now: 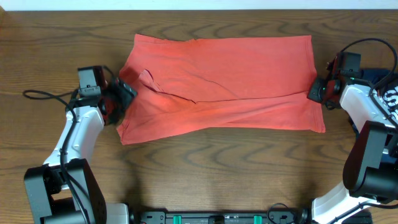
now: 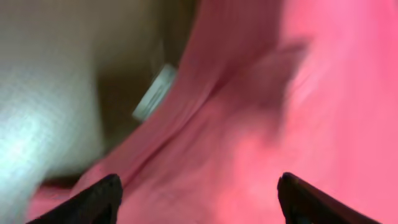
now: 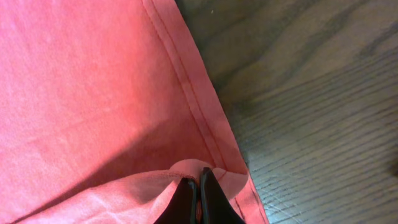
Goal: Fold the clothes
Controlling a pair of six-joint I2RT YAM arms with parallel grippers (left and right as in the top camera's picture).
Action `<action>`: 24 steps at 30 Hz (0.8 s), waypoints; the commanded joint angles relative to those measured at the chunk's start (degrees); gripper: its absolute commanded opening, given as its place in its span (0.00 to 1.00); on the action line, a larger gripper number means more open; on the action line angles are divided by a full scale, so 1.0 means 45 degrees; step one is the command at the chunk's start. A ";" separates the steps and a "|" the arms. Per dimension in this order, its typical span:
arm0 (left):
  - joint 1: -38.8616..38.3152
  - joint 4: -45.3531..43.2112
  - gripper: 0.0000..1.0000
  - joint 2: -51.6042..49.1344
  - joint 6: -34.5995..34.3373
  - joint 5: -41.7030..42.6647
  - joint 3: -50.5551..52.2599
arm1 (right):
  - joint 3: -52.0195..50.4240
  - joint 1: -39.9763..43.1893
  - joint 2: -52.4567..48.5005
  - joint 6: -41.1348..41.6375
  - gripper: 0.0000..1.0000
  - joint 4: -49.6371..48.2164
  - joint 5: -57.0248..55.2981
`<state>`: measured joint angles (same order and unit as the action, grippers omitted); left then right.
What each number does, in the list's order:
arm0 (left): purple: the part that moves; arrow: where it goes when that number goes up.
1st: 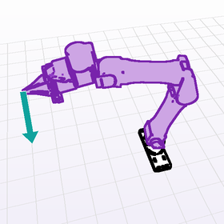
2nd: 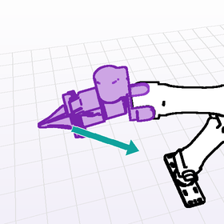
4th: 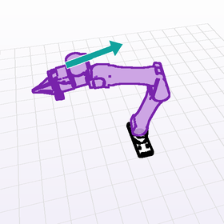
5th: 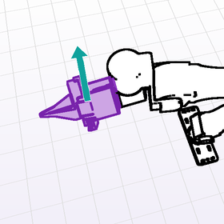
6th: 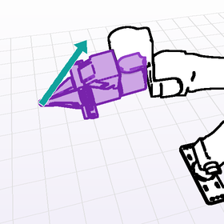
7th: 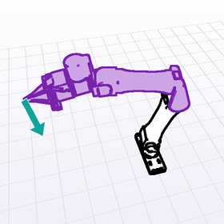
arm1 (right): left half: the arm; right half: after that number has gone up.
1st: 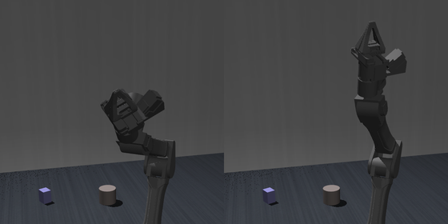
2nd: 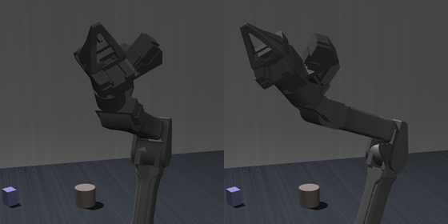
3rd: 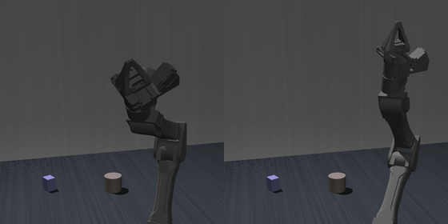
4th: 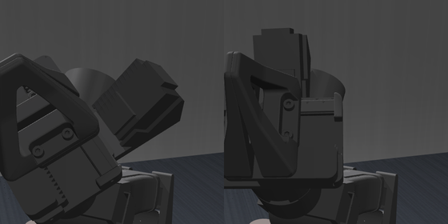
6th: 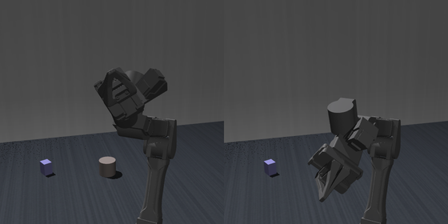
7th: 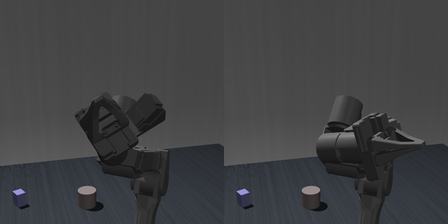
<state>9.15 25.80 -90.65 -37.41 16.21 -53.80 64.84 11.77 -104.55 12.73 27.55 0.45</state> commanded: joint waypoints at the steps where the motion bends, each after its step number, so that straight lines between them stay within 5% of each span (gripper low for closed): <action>1: -0.0024 0.1171 0.77 -0.0073 0.1462 0.0024 -0.0087 | 0.0044 -0.0039 -0.0053 -0.0180 0.01 0.0015 -0.0087; 6: -0.0024 0.2769 0.70 -0.0073 0.1603 -0.0714 0.0248 | 0.0044 -0.0063 -0.0053 -0.0185 0.01 -0.0199 0.0010; 18: -0.0024 0.2215 0.52 -0.0073 0.1593 -0.1778 0.1734 | 0.0044 -0.0063 -0.0053 -0.0185 0.02 -0.0996 0.0019; 24: -0.0010 0.1865 0.41 -0.0073 0.1588 -0.1860 0.1749 | 0.0044 0.0005 -0.0053 -0.0092 0.36 -0.0024 -0.0884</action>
<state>9.10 34.26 -90.65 -30.81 9.02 -46.22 64.86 11.77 -104.55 12.25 26.17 -0.25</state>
